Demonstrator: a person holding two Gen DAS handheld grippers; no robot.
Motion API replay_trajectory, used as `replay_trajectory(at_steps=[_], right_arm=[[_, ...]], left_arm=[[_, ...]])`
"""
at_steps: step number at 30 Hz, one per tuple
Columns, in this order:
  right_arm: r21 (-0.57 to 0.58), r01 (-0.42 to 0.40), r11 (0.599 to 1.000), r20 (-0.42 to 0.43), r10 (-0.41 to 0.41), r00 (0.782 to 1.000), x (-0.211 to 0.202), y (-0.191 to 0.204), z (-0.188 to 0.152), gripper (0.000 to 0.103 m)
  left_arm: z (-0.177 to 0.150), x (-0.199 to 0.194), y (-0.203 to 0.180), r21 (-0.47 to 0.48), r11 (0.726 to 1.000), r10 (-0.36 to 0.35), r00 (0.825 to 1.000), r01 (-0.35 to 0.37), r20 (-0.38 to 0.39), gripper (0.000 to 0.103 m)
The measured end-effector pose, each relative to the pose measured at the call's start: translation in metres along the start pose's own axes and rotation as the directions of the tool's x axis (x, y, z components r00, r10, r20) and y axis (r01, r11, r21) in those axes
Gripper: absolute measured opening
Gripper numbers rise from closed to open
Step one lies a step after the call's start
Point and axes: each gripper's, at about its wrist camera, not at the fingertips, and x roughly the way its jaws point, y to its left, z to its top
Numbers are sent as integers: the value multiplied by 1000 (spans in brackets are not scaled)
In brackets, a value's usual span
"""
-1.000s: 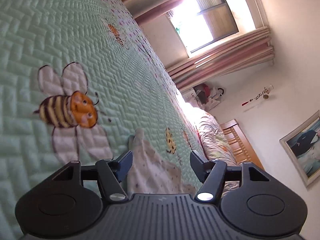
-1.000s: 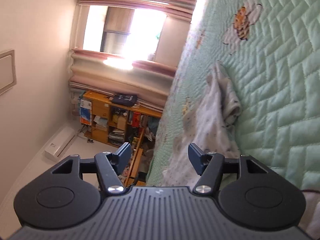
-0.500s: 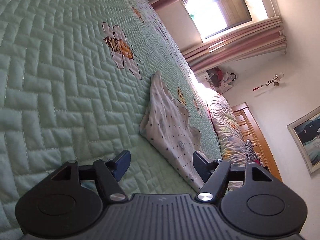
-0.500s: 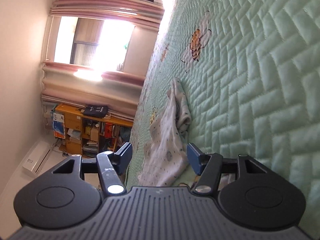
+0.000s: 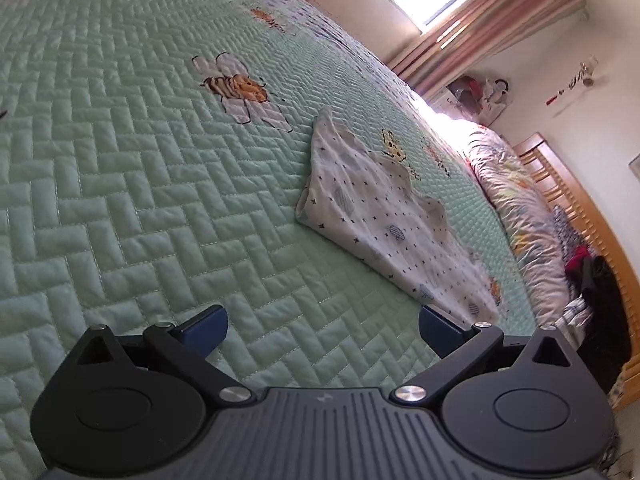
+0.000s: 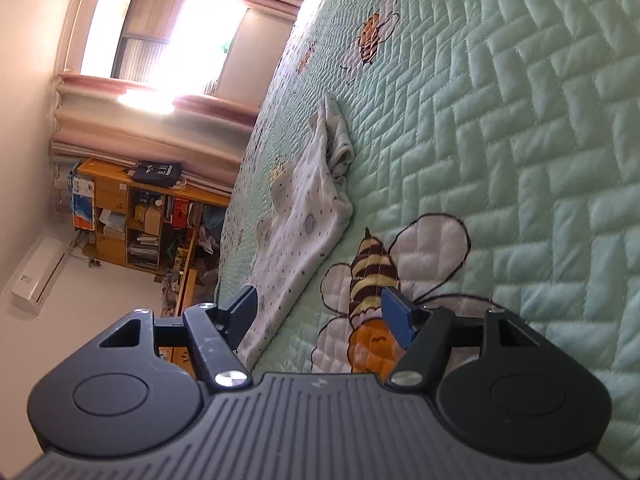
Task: Fold clothes
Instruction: 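Lift both grippers away from the folded romper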
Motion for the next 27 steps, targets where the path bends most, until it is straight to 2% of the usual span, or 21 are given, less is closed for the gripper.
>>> replay_trajectory(at_steps=[2,4,6,7,9,11,13,15,21,25,27], right_arm=[[-26,-11,1000,-8,11,1000,2,10,0,70],[-56,-14,998,-19,13,1000,5,20,8,73],[-91,12,996,-28,-14,1000,10,24,25,76],[-109,29,994,-32,-32,999,12,25,35,76],[-135,37,990,-42,-43,998,20,26,56,77],[-136,23,990,-67,-32,997,29,23,80,77],[-142,26,989,-98,-40,994,41,20,101,77],[-146,27,989,-132,-47,990,53,17,121,77],[-211,50,976,-230,-99,968,91,18,155,77],[-225,67,972,-247,-124,961,113,18,160,77],[-239,83,967,-211,-135,968,112,23,156,77]], left_arm=[[9,-4,-11,85,996,20,1000,-22,21,102],[27,-2,-13,123,992,20,999,-23,29,102],[52,9,-5,77,997,1,1000,1,-24,102],[66,17,2,30,999,-31,997,33,-72,102],[89,36,15,-56,994,-104,982,96,-156,102],[110,60,24,-104,989,-124,970,104,-209,102],[129,83,31,-111,991,-99,960,72,-261,102],[143,107,36,-119,991,-92,940,56,-328,102],[170,153,35,-122,986,-152,899,112,-410,102],[175,163,34,-130,984,-164,899,120,-407,102],[172,159,22,-69,994,-110,911,90,-397,102]])
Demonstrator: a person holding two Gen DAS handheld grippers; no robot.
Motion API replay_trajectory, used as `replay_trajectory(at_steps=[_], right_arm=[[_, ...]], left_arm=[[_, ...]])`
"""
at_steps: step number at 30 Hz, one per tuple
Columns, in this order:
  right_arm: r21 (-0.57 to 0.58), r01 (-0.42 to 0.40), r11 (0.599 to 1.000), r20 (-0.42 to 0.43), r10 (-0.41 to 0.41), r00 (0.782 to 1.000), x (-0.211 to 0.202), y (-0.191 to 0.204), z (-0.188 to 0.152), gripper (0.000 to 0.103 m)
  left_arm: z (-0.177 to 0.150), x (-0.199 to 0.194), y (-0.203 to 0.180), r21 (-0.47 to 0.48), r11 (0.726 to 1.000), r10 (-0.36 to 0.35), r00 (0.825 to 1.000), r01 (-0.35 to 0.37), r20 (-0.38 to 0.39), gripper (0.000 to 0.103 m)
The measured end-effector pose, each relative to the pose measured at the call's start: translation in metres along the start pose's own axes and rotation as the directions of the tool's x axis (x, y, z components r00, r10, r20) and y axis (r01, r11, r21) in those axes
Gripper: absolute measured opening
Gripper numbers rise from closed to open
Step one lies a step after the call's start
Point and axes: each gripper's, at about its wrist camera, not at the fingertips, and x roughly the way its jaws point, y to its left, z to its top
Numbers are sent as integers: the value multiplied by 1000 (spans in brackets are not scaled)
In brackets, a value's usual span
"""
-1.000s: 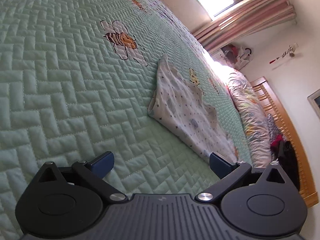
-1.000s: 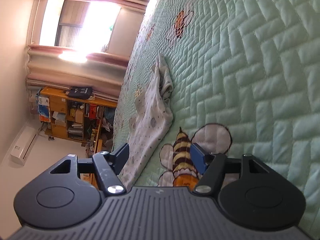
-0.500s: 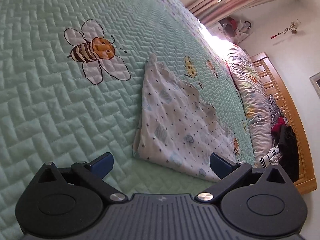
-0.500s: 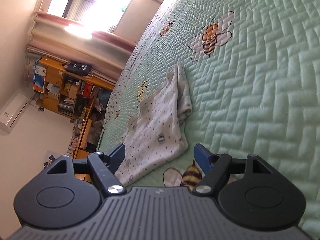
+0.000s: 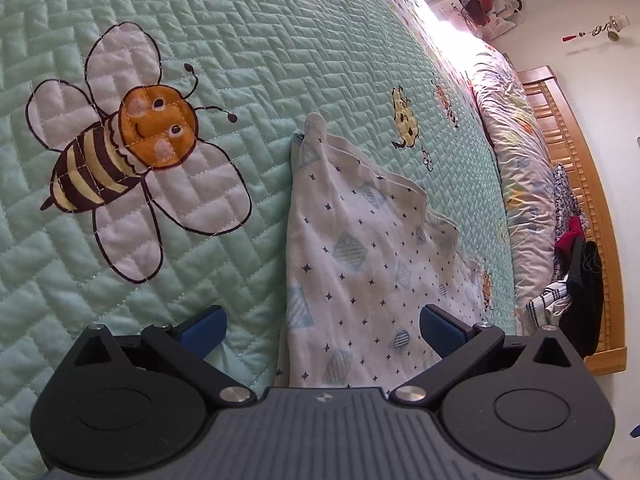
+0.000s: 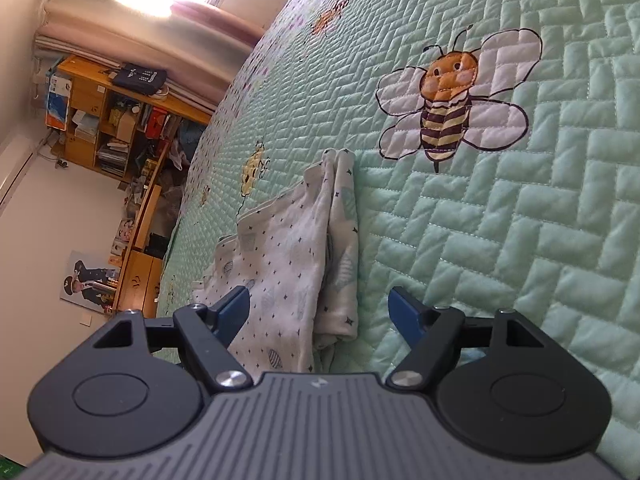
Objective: Fold clothes
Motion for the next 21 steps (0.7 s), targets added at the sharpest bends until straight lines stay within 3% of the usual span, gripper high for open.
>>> replay_trajectory(at_steps=[1,2,3,4,5,6,7,8,9,13,16,18,21], right_arm=[[-12,29,1000,29,-28,999,-2,6,-3,77],[-33,90,995,77,-87,993,-7,16,-8,77],[-61,169,984,130,-160,979,-13,28,-14,77],[-85,253,964,183,-235,955,-18,43,-22,77],[-102,331,938,236,-300,924,-22,58,-31,77],[-125,394,911,286,-347,893,-25,75,-42,77],[-156,445,882,332,-378,864,-27,92,-54,78],[-194,485,853,371,-394,841,-28,109,-67,78],[-243,511,824,402,-394,826,-28,128,-80,78],[-396,571,719,478,-370,797,-25,191,-122,85],[-430,612,664,533,-360,766,-31,230,-141,89],[-421,606,675,541,-350,765,-40,246,-147,89],[-415,572,707,533,-321,783,-56,261,-155,89]], left_arm=[[-5,-2,-11,46,997,62,998,-63,23,102],[-11,-6,-24,96,980,167,984,-173,69,102],[-19,-9,-38,133,941,294,947,-311,134,102],[-28,-11,-53,154,881,415,887,-448,204,102],[-39,-11,-69,159,805,520,809,-571,273,102],[-52,-10,-84,166,741,581,745,-651,329,102],[-64,-11,-99,176,702,601,706,-690,374,102],[-76,-13,-113,180,681,603,683,-710,412,102],[-87,-17,-126,180,677,592,673,-714,444,102],[-126,-47,-175,181,738,487,699,-650,523,102],[-149,-70,-202,179,753,449,693,-633,564,102],[-162,-82,-218,195,749,431,689,-634,583,102],[-177,-97,-231,208,743,417,683,-636,600,102]])
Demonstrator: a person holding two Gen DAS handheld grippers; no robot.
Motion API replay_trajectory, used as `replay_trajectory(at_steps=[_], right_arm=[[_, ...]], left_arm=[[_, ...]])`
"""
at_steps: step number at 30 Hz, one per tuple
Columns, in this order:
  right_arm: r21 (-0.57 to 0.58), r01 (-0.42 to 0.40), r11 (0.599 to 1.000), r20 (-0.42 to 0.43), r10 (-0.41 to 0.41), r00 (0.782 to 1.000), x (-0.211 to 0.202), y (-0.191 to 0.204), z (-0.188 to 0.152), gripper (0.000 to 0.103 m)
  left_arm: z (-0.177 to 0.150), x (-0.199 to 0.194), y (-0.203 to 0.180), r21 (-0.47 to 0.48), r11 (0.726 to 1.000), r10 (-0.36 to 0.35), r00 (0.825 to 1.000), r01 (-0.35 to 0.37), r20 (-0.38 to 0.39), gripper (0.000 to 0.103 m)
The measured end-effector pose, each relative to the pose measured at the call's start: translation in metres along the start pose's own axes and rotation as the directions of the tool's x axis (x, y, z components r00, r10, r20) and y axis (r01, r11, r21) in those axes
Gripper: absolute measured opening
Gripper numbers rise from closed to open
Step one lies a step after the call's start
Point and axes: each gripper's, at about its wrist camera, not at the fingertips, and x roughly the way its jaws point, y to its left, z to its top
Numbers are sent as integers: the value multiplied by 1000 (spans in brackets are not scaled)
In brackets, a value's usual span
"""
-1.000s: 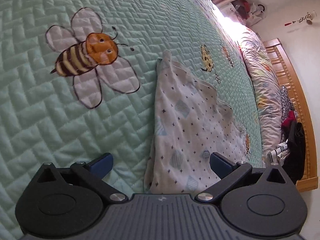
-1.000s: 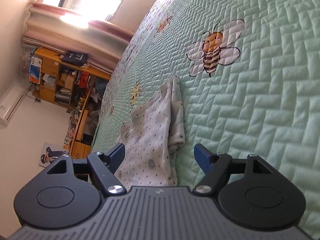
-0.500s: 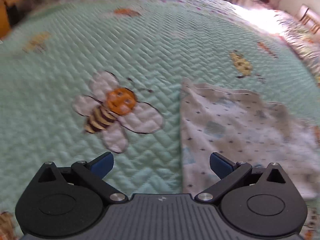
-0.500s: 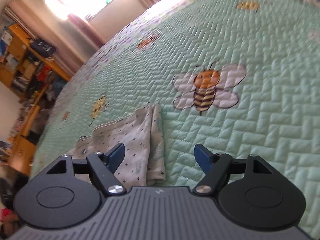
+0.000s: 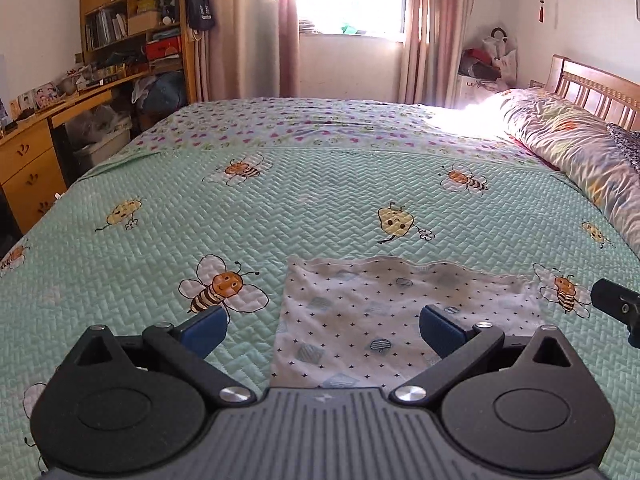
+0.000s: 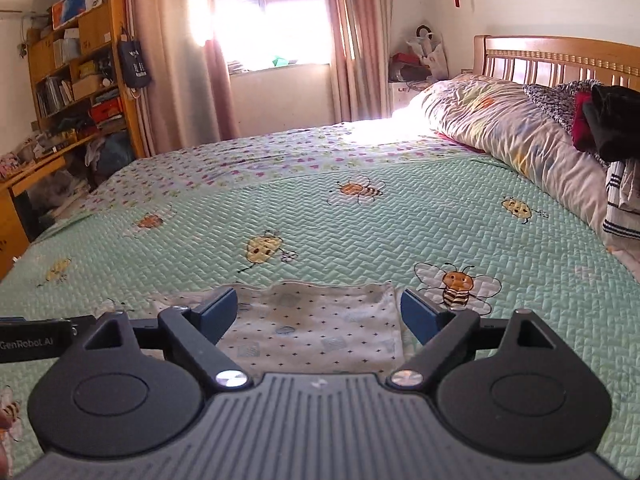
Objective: Fold clothes
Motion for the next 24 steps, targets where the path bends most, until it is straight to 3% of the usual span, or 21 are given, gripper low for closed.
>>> replay_trajectory(at_steps=[5,15,24], right_arm=[[-2,3,1000,5,-2,1000,-25,3,0,90],[-23,-24,999,70,26,997,-53,10,0,90],[9,-21,1000,38,21,999,-49,-2,-15,90]], left_arm=[[-6,-30,3,0,1000,-25,999,25,25,102],[-22,-60,-9,70,997,11,987,-23,161,102],[-40,-45,-33,118,993,-16,994,3,105,102]])
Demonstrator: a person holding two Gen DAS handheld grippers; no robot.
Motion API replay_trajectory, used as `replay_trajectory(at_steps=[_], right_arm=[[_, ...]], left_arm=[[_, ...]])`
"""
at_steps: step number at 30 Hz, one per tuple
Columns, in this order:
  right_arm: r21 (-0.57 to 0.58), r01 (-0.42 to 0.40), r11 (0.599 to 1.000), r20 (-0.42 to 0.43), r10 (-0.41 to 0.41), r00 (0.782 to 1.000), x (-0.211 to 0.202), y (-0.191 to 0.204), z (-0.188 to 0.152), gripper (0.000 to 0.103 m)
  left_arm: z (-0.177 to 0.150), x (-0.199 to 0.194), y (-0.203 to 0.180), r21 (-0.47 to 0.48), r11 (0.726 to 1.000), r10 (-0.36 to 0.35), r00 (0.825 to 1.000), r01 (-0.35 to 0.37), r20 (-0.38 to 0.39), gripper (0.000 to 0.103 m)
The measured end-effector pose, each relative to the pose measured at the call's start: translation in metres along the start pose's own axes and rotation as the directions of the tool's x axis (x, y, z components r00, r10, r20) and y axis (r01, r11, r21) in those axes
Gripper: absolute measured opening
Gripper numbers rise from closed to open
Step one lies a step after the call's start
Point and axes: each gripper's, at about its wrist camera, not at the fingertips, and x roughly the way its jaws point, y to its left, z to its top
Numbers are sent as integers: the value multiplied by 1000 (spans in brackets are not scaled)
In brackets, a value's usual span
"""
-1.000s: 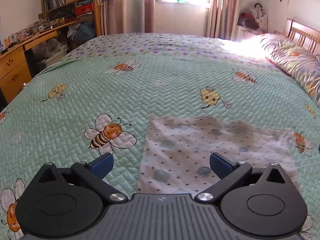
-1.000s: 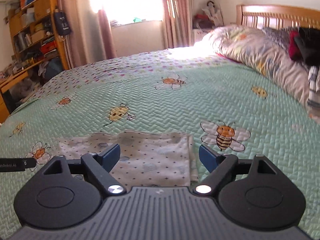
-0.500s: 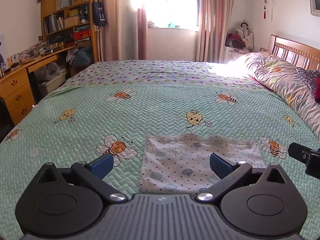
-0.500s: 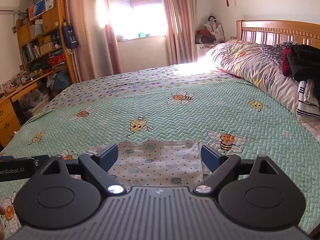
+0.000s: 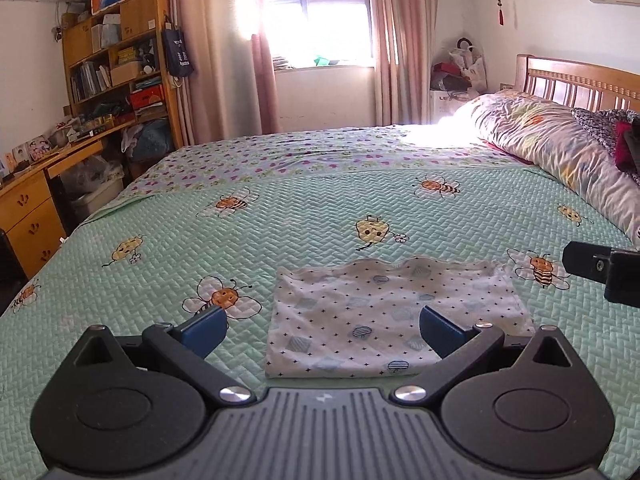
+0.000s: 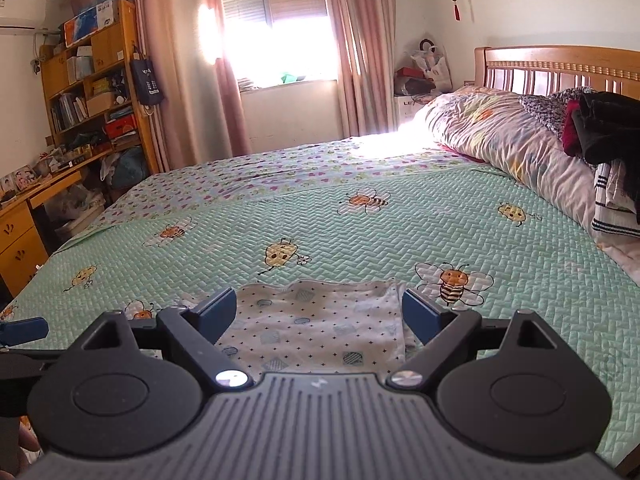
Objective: Fold clothes
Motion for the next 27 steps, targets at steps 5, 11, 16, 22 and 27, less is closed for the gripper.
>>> replay_trajectory(at_steps=[5,11,16,22,27], right_arm=[[6,20,1000,-21,-20,1000,12,-4,-7,90],[12,21,1000,-77,-20,997,37,-5,-25,90],[37,6,999,-99,-2,995,58,-8,-32,90],[183,-152,971,-89,170,981,91,-31,-36,90],[403,-378,834,-67,439,896,162,-53,-33,91]], left_arm=[[-9,16,-6,6,1000,-5,1000,5,-29,102],[-25,40,-5,-10,1000,-20,997,19,-78,102],[-30,64,1,-34,999,-27,995,24,-101,102],[-36,93,11,-58,998,-18,992,10,-127,102],[-40,115,29,-104,995,-12,989,-4,-148,102]])
